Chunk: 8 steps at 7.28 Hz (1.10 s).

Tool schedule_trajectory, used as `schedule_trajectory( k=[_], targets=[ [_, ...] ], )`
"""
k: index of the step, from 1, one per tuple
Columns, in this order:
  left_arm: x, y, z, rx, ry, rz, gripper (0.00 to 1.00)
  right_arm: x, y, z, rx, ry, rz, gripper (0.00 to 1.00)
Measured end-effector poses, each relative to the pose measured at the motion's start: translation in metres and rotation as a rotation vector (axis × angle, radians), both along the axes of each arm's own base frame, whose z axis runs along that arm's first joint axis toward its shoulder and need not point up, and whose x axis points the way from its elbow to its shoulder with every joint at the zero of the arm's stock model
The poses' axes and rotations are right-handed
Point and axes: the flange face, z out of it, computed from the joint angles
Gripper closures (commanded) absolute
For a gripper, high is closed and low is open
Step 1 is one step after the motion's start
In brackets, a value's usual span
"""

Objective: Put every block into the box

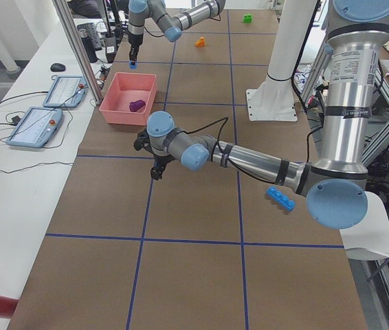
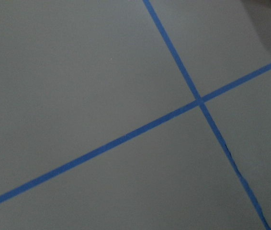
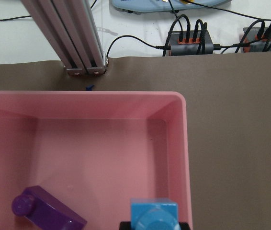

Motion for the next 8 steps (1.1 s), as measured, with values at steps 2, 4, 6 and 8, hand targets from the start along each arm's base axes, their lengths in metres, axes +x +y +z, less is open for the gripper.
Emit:
schedule_trajectory(
  k=[2, 4, 6, 8],
  targets=[
    [-0.016, 0.045, 0.004, -0.017, -0.005, -0.003, 0.0, -0.07, 0.027, 0.001, 0.018, -0.003, 0.079, 0.85],
    [-0.029, 0.081, 0.007, -0.037, -0.011, -0.004, 0.0, -0.11, 0.041, 0.014, 0.038, -0.02, 0.119, 0.01],
    [-0.042, 0.12, 0.008, -0.061, -0.019, -0.003, 0.0, -0.107, 0.038, 0.013, 0.025, -0.034, 0.113, 0.01],
    [-0.056, 0.16, 0.01, -0.071, -0.023, -0.001, 0.0, -0.063, 0.022, -0.009, -0.03, -0.043, 0.051, 0.01]
  ],
)
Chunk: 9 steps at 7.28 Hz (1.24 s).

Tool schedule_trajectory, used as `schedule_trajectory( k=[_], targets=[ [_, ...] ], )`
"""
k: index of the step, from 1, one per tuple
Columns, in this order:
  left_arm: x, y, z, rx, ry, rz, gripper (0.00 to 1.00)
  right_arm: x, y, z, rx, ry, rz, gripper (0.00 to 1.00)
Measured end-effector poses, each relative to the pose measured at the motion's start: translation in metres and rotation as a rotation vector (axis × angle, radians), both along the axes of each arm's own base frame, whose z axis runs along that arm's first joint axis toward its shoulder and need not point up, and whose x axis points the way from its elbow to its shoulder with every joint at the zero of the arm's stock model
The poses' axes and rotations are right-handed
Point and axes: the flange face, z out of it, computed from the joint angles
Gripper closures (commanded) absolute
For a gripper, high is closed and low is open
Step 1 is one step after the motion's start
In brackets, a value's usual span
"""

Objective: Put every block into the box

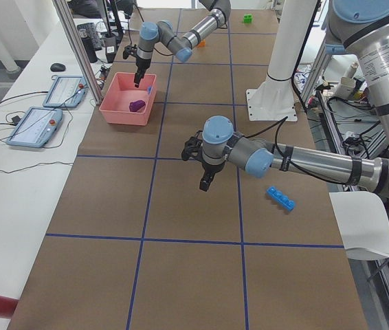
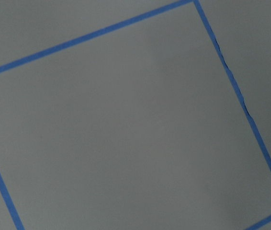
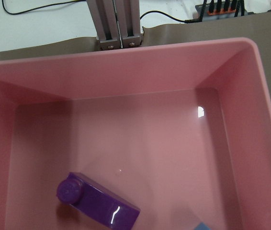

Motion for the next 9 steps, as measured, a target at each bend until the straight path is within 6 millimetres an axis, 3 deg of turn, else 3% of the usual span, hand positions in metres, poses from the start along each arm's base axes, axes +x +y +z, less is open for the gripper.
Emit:
schedule_trajectory(
  k=[2, 3, 5, 7, 8, 9],
  targets=[
    [-0.017, 0.054, 0.019, 0.028, 0.007, 0.008, 0.0, 0.05, 0.015, -0.031, -0.043, 0.028, -0.083, 0.01],
    [-0.022, 0.076, 0.025, 0.05, 0.012, 0.025, 0.0, 0.076, 0.036, -0.032, -0.047, 0.03, -0.108, 0.01],
    [-0.017, 0.099, 0.029, 0.075, 0.017, 0.086, 0.0, 0.138, 0.101, 0.012, -0.019, 0.028, -0.152, 0.01],
    [-0.001, 0.1, 0.031, 0.09, -0.009, 0.141, 0.0, 0.21, 0.167, 0.063, 0.005, 0.057, -0.208, 0.01],
    [0.015, 0.098, 0.031, 0.087, -0.037, 0.165, 0.0, 0.244, 0.193, 0.088, 0.005, 0.07, -0.242, 0.01],
    [0.045, 0.095, 0.03, 0.069, -0.078, 0.185, 0.0, 0.275, 0.216, 0.116, -0.002, 0.077, -0.275, 0.01]
  ],
)
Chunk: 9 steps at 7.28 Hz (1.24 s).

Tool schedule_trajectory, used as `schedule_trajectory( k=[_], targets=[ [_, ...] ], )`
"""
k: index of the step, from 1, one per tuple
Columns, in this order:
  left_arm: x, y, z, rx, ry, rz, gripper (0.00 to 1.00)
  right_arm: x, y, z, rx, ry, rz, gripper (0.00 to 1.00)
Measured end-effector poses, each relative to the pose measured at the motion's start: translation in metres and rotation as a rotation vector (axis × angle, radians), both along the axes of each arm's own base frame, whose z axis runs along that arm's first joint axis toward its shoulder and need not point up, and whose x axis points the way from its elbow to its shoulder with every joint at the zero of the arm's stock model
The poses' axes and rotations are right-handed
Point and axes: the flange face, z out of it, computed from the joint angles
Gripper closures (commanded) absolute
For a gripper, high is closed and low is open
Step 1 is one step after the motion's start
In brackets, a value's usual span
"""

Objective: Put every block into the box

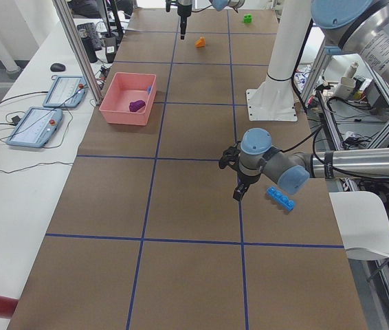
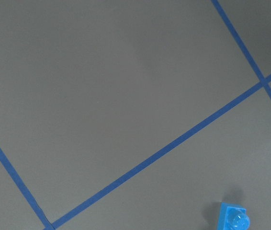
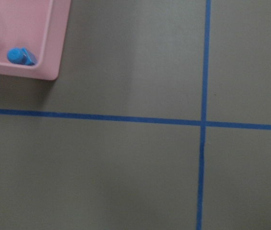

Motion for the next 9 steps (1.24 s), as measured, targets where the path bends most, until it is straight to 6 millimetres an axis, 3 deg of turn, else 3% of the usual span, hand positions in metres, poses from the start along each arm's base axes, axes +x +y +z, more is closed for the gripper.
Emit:
schedule_trajectory(
  k=[2, 4, 6, 9],
  targets=[
    [0.076, 0.018, 0.002, -0.024, -0.115, 0.042, 0.0, 0.045, 0.043, 0.041, -0.022, 0.01, -0.033, 0.01],
    [0.133, 0.065, 0.006, -0.053, -0.197, 0.088, 0.0, 0.075, 0.081, 0.068, -0.069, 0.014, -0.049, 0.01],
    [0.16, 0.103, 0.011, -0.079, -0.266, 0.12, 0.05, 0.091, 0.104, 0.083, -0.108, 0.014, -0.056, 0.01],
    [0.18, 0.139, 0.016, -0.113, -0.356, 0.168, 0.13, 0.096, 0.111, 0.086, -0.117, 0.013, -0.057, 0.01]
  ],
)
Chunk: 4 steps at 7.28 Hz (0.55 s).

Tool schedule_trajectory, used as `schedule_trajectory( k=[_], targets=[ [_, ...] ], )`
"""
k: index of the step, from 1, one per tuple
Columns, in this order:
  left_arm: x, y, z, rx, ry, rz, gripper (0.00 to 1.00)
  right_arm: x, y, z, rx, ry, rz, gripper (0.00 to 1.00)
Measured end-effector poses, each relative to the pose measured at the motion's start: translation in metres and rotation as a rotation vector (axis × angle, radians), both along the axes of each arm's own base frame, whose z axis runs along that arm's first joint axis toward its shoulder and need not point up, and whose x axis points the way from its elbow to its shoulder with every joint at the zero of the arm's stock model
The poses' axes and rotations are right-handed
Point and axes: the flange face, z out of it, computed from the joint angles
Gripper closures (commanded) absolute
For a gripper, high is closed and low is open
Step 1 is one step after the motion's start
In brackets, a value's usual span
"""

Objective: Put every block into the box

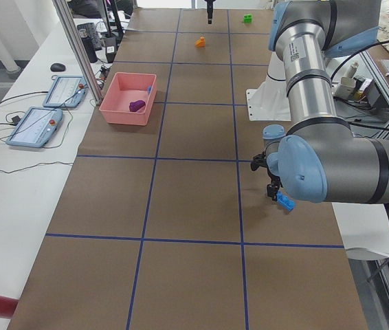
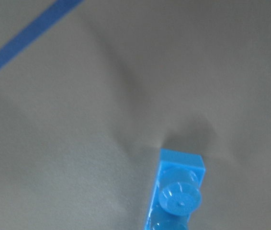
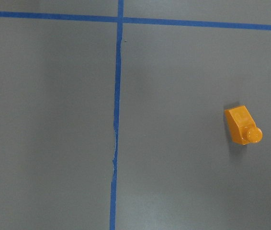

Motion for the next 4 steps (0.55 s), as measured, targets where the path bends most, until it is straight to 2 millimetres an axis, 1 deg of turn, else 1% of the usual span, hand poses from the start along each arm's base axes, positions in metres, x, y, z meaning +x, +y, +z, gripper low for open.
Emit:
schedule_trajectory(
  k=[1, 2, 3, 4],
  targets=[
    [0.014, 0.006, -0.002, -0.001, -0.013, 0.012, 0.15, 0.0, 0.0, 0.0, 0.0, 0.0, 0.0, 0.01],
    [0.028, 0.009, -0.006, 0.0, -0.021, 0.019, 0.22, 0.0, 0.0, 0.0, 0.0, -0.001, 0.0, 0.01],
    [0.034, 0.01, -0.009, 0.001, -0.023, 0.026, 0.25, -0.001, -0.001, 0.0, 0.001, -0.001, 0.0, 0.01],
    [0.036, 0.011, -0.009, 0.002, -0.025, 0.031, 0.33, -0.001, -0.002, -0.001, 0.002, -0.002, 0.0, 0.01]
  ],
)
